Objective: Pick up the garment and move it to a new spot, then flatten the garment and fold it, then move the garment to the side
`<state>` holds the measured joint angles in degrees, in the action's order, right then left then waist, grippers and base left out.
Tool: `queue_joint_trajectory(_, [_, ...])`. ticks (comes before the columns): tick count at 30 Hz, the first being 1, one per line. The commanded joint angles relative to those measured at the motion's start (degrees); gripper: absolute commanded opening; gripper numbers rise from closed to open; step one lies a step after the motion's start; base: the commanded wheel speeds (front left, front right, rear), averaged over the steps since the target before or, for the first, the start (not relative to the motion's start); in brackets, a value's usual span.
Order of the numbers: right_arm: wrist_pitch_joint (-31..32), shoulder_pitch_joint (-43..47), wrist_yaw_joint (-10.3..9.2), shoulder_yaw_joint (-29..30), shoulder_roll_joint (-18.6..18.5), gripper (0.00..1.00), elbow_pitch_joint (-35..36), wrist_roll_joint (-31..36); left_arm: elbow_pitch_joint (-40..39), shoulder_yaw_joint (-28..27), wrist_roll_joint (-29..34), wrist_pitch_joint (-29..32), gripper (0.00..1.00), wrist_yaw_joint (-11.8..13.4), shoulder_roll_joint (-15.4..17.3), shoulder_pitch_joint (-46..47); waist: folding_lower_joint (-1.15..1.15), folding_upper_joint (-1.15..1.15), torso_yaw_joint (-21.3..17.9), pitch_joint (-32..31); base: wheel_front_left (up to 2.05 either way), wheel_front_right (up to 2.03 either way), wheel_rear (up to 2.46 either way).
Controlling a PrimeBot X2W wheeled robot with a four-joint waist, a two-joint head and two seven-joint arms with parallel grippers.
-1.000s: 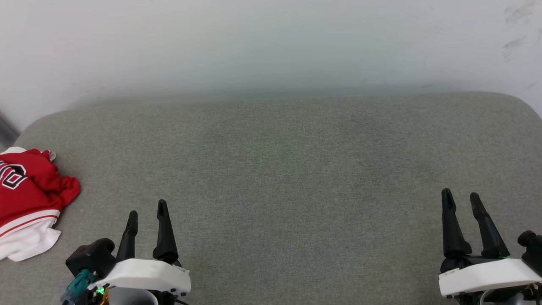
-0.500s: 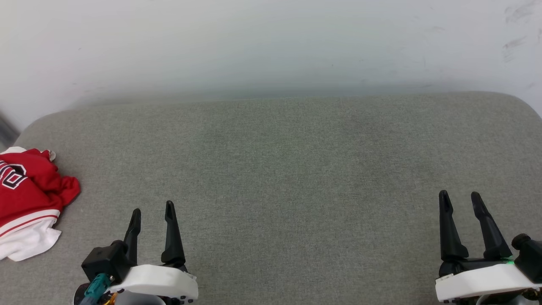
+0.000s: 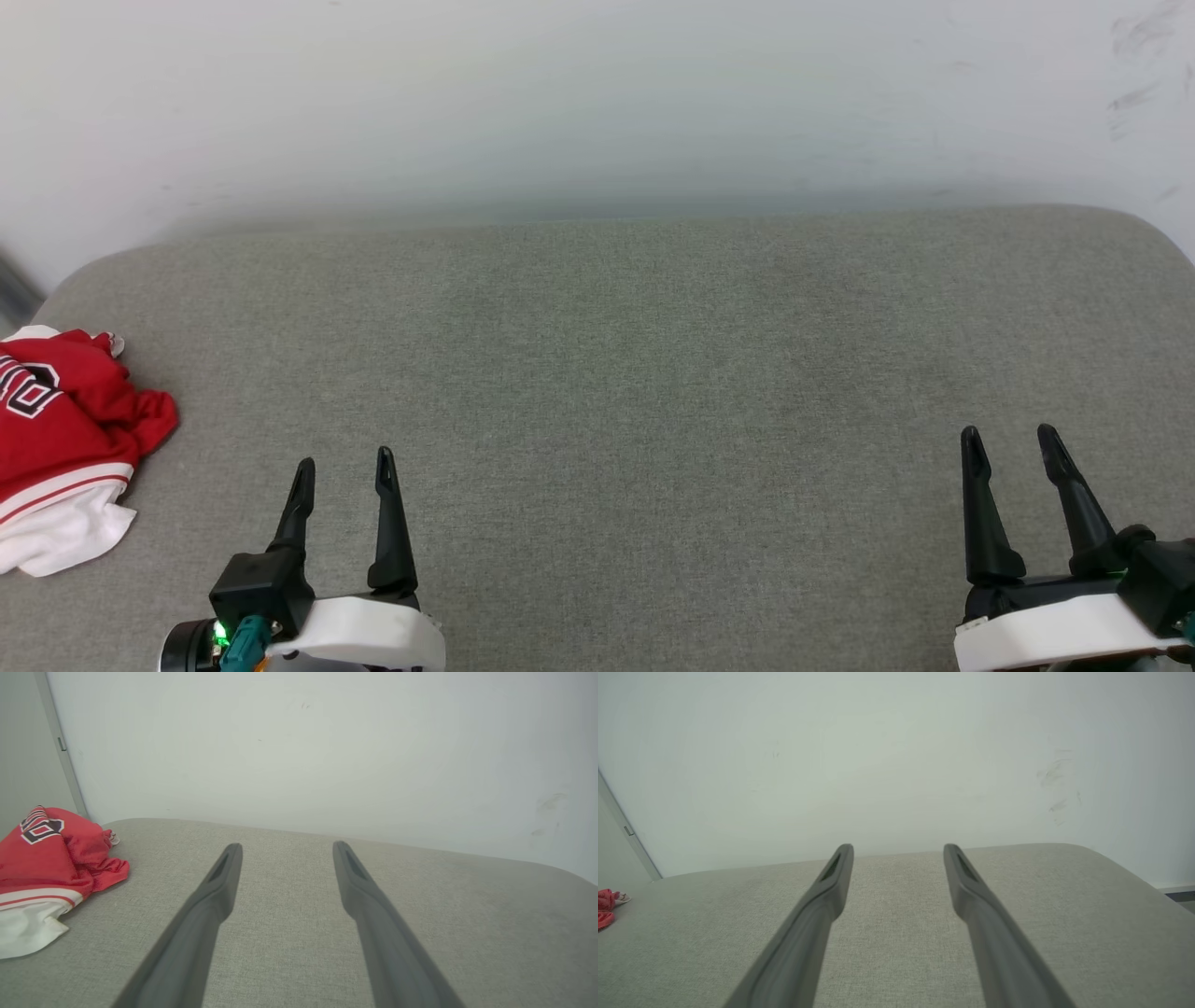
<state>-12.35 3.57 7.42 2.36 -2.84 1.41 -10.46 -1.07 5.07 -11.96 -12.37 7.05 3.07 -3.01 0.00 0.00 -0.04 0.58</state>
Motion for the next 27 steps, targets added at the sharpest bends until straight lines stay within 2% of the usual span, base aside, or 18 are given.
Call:
queue_joint_trajectory(1, [-0.5, 0.4, 0.11, 0.0, -0.1, 1.00, 0.7, 1.4, -0.3, 0.0, 1.2, -0.5, 1.00, 0.2, 0.3, -0.3, 0.00, 0.00, 0.0, 0.0, 0.00, 0.00, 0.00])
queue_joint_trajectory(14, [-1.9, 1.5, 0.07, -0.5, -0.1, 1.00, 1.0, 5.6, 0.2, 0.3, 6.4, -1.9, 1.00, -0.3, 0.2, -1.4, 0.00, 0.00, 0.0, -0.3, 0.00, 0.00, 0.00])
queue_joint_trajectory(27, [-2.9, 2.5, 0.07, -0.8, -0.1, 1.00, 0.0, 5.5, 0.9, -0.1, 9.6, -2.9, 1.00, -0.9, -0.1, -2.1, 0.00, 0.00, 0.1, -0.4, 0.00, 0.00, 0.00])
